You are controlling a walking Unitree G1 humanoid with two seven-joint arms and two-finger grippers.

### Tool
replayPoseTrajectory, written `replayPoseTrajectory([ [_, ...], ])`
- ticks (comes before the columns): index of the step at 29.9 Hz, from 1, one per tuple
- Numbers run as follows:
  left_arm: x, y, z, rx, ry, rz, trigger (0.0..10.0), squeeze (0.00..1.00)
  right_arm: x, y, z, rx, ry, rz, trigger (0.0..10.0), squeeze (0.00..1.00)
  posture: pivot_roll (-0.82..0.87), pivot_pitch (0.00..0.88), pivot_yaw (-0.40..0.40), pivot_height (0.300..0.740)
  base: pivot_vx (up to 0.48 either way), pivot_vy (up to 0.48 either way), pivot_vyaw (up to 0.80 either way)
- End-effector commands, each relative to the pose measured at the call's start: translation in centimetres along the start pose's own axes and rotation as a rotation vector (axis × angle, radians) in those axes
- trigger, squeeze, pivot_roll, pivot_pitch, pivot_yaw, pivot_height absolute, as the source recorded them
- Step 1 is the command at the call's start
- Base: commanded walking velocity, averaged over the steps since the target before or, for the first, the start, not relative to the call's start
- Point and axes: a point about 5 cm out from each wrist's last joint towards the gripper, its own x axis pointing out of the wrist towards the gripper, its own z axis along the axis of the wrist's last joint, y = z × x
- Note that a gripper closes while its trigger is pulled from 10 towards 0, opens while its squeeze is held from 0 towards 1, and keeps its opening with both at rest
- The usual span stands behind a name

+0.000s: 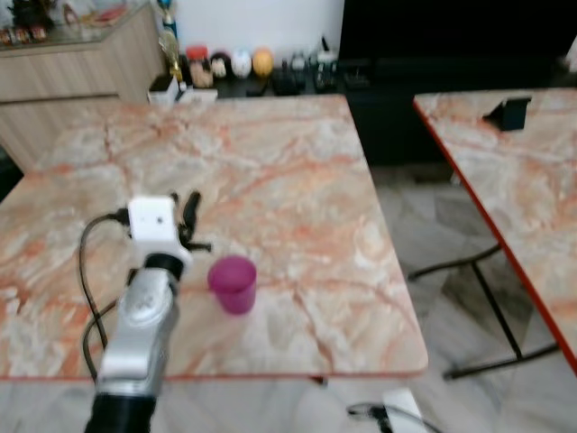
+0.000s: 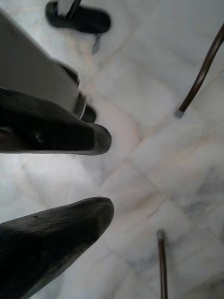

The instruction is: Setting the table

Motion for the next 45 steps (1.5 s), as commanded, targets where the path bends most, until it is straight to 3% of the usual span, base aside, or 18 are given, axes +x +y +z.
replayPoseTrajectory([
  [1,-0.1,0.9,0.5,-0.008,-0.009,0.024,10.0,0.9,-0.1,0.8,-0.2,0.005,0.01,0.018,10.0,0.0,0.06,0.0,0.009,0.74,0.0,0.0,0.0],
  [2,-0.2,1.0,0.5,-0.011,-0.006,0.029,10.0,1.0,-0.1,0.8,-0.3,0.004,0.012,0.018,10.0,0.0,0.06,0.0,0.009,0.74,0.0,0.0,0.0],
  [9,-0.5,1.3,0.5,-0.033,0.014,0.025,10.0,1.0,-0.1,0.8,-0.6,-0.013,0.024,0.026,10.0,0.0,0.06,0.0,0.011,0.74,0.0,0.0,0.0],
  [13,-1.0,2.0,0.7,-0.097,0.109,-0.05,10.0,1.0,-0.2,0.7,-0.9,-0.033,0.036,0.03,10.0,0.0,0.06,0.0,0.015,0.74,0.0,0.0,0.0],
  [25,-2.2,3.8,2.1,-0.172,0.264,-0.134,10.0,1.0,-0.3,0.8,-1.3,-0.064,0.057,0.038,10.0,0.0,0.07,0.0,0.018,0.74,0.0,0.0,0.0],
  [26,-2.3,4.0,1.9,-0.186,0.297,-0.152,10.0,0.75,-0.3,0.8,-1.4,-0.069,0.058,0.04,10.0,0.0,0.07,0.0,0.019,0.74,0.0,0.0,0.0],
  [27,-2.3,4.0,1.9,-0.186,0.297,-0.152,10.0,0.75,-0.3,0.8,-1.4,-0.069,0.058,0.04,10.0,0.0,0.07,0.0,0.019,0.74,0.0,0.0,0.0],
  [28,-2.5,4.1,1.7,-0.19,0.328,-0.165,10.0,0.0,-0.3,0.9,-1.4,-0.073,0.059,0.042,10.0,0.0,0.07,0.0,0.02,0.74,0.0,0.0,0.0],
  [34,-3.0,4.1,1.1,-0.263,0.426,-0.171,10.0,0.0,-0.3,1.1,-1.5,-0.083,0.06,0.046,10.0,0.0,0.07,0.0,0.021,0.74,0.0,0.0,0.0],
  [38,-2.8,4.1,1.3,-0.28,0.428,-0.168,10.0,0.0,-0.3,1.1,-1.4,-0.086,0.061,0.046,10.0,0.0,0.07,0.0,0.02,0.74,0.0,0.0,0.0],
  [39,-2.7,4.1,1.3,-0.28,0.433,-0.162,10.0,1.0,-0.3,1.2,-1.5,-0.087,0.061,0.047,10.0,0.0,0.07,0.0,0.02,0.74,0.0,0.0,0.0],
  [45,-2.7,4.3,1.3,-0.232,0.483,-0.15,10.0,1.0,-0.3,1.4,-1.5,-0.092,0.064,0.05,10.0,0.0,0.06,0.0,0.024,0.74,0.0,0.0,0.0],
])
